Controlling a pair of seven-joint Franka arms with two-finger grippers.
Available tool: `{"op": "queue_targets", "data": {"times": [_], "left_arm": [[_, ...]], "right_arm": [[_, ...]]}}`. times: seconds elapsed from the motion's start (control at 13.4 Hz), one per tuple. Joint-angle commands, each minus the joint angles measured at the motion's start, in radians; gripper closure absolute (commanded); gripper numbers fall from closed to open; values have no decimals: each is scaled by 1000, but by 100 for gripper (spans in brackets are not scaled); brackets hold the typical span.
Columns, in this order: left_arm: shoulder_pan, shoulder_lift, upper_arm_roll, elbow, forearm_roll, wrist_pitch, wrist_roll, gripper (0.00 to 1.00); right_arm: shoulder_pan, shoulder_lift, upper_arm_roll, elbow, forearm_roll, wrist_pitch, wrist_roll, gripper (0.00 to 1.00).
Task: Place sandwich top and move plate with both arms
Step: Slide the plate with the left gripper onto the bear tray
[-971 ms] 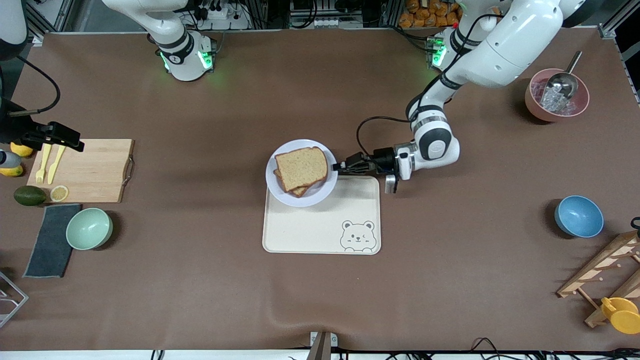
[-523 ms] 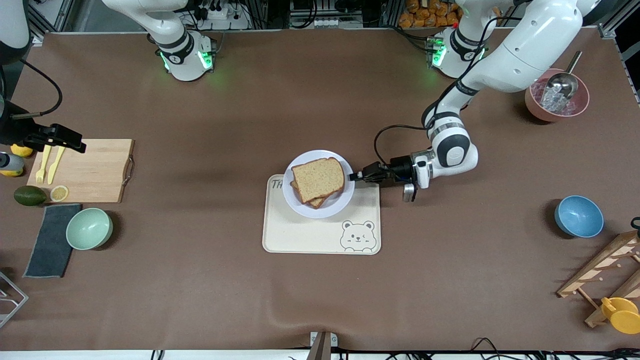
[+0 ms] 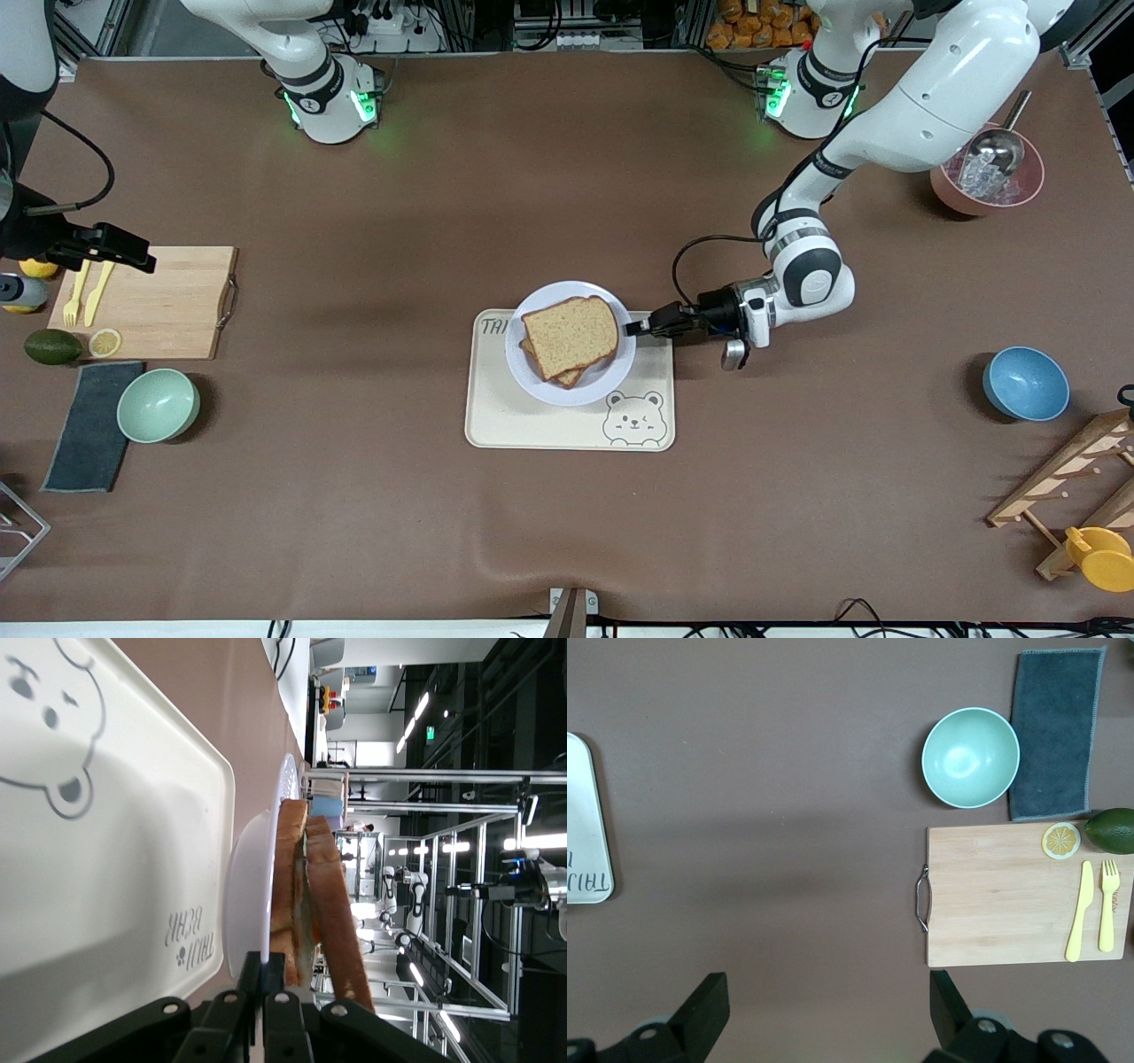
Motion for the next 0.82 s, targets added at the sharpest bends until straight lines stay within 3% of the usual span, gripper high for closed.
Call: {"op": "queue_targets", "data": {"times": [0.0, 0.75], "left_arm": [[23, 41, -1, 40, 19, -20, -13, 100], [17, 135, 31, 129, 26, -22, -12, 100]], "right_arm": [[-8, 0, 8, 2, 3, -1, 6, 0], [-11, 16, 8, -1, 26, 1, 11, 0]]}}
